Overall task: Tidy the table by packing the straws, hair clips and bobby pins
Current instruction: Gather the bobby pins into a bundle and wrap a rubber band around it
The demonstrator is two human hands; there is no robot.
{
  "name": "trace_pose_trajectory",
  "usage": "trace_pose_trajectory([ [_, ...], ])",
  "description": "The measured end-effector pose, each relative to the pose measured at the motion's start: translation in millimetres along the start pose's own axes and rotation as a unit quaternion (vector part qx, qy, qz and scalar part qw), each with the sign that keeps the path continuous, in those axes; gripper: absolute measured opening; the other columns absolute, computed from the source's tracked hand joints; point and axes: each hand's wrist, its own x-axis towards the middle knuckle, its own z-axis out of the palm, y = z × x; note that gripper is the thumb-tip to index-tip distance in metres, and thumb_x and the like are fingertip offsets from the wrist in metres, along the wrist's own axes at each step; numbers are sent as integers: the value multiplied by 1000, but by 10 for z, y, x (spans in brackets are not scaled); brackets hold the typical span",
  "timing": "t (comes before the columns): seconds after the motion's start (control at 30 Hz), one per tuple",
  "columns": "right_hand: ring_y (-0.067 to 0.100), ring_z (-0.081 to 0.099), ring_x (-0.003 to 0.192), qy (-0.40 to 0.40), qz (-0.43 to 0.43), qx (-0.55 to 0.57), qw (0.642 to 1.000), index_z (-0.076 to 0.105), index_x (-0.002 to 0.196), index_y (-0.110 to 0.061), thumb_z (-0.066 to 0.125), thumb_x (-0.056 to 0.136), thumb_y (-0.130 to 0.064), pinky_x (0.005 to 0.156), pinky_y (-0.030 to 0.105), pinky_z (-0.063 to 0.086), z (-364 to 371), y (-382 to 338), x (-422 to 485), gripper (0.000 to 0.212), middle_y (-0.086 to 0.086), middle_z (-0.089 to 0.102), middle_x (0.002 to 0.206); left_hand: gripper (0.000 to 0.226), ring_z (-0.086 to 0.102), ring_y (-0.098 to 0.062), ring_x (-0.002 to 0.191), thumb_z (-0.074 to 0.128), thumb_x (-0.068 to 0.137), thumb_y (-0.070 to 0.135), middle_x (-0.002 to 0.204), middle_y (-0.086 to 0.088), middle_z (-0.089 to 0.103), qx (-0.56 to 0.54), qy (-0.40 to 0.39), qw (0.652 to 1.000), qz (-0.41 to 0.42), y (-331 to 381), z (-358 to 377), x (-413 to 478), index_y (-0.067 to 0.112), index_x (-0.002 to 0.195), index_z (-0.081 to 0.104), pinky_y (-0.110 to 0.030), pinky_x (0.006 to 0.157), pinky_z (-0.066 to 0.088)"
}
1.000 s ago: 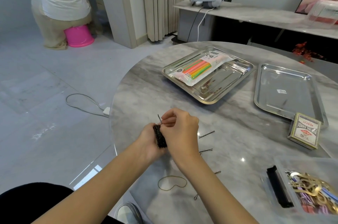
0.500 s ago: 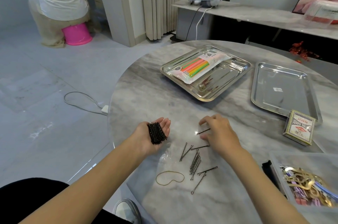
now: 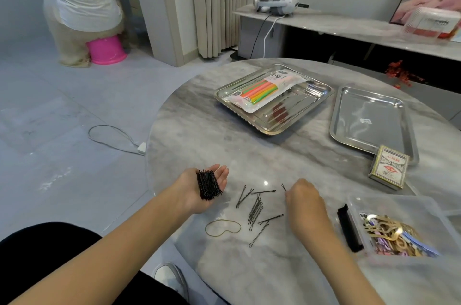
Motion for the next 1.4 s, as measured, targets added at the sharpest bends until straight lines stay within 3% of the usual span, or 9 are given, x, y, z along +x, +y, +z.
trace_pose_trajectory([
  [0.2, 28, 46, 69, -53, 107, 120, 986, 44, 62, -12, 49, 84, -16, 58, 29, 35, 211, 32, -634, 23, 5, 54, 71, 46, 66, -22, 47, 16, 99, 13, 63, -12, 67, -16, -10, 1000, -13, -94, 21, -117, 3, 86, 59, -23, 50, 53],
  [0.3, 25, 62, 75, -11, 134, 193, 972, 60, 69, -10, 54, 86, -23, 69, 28, 47, 330, -3, -700, 22, 4, 67, 72, 44, 66, -21, 46, 17, 98, 11, 62, -11, 67, -16, -17, 1000, -13, -122, 40, -167, 4, 87, 59, -23, 56, 53],
  [0.5, 19, 65, 77, 78, 112, 291, 947, 60, 83, -15, 65, 86, -38, 76, 29, 48, 373, -256, -700, 24, -3, 67, 75, 44, 66, -20, 47, 17, 98, 12, 67, -10, 67, -20, -16, 1000, -12, -157, 25, -156, 5, 88, 59, -23, 56, 52],
  [0.6, 21, 61, 90, 85, 104, 242, 961, 61, 97, -12, 74, 72, -52, 76, 26, 42, 410, -356, -597, 49, 1, 66, 89, 43, 66, -20, 47, 16, 98, 13, 76, -8, 66, -17, -21, 1000, -15, -153, 12, -128, 6, 89, 58, -22, 52, 53],
  [0.73, 29, 56, 96, 120, 109, 182, 970, 60, 102, -4, 78, 59, -60, 84, 35, 45, 499, -537, -430, 73, 10, 61, 99, 45, 66, -20, 46, 16, 99, 14, 61, -10, 67, -25, -20, 999, -8, -119, 8, -102, 5, 87, 58, -23, 49, 53],
  [0.87, 30, 55, 96, 154, 104, 153, 971, 62, 102, -7, 79, 63, -53, 84, 35, 42, 532, -661, -320, 63, 10, 63, 100, 45, 65, -19, 44, 15, 99, 14, 66, -8, 66, -25, -18, 1000, -3, -90, 31, -88, 6, 86, 57, -21, 51, 52],
  [1.07, 19, 57, 104, 86, 51, 168, 981, 63, 108, -19, 58, 90, -26, 83, 29, 46, 462, -607, -205, 19, 0, 63, 109, 45, 63, -20, 57, 16, 100, 14, 81, -9, 62, -17, -14, 1000, -2, -88, 63, -110, 4, 86, 56, -25, 69, 47],
  [1.27, 30, 55, 91, 23, -16, 39, 999, 57, 90, -10, 49, 83, -5, 64, 29, 39, 197, -462, -156, 11, 7, 59, 95, 44, 60, -21, 70, 14, 100, 15, 83, -10, 61, 7, -4, 1000, -11, -173, 69, -79, 3, 87, 55, -27, 67, 46],
  [1.4, 28, 36, 76, 3, -75, -88, 993, 20, 62, -15, 48, 79, 3, 51, 28, 24, 21, -365, -88, 37, 1, 27, 66, 43, 65, -23, 60, 15, 99, 12, 82, -11, 62, 30, -6, 999, -21, -257, 87, -60, 3, 87, 55, -28, 66, 47],
])
